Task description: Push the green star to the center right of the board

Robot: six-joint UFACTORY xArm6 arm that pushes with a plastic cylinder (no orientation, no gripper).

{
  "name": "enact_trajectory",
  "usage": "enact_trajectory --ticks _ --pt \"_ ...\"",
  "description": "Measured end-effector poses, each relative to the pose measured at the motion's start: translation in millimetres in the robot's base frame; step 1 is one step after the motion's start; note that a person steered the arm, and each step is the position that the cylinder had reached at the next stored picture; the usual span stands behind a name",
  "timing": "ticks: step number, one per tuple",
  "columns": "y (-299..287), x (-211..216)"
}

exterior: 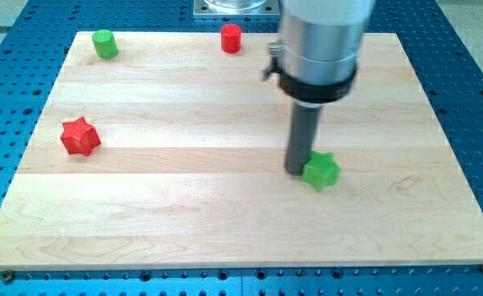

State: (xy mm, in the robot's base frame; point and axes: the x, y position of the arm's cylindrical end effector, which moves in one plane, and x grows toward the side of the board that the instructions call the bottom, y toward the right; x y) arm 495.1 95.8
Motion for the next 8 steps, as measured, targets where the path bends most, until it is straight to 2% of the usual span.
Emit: enact_trajectory --ticks 1,3,5,6,7,8 --pt "17 0" --pt "-4 0" --pt "13 42" --pt "47 30" --pt "54 -6" --pt "60 -21"
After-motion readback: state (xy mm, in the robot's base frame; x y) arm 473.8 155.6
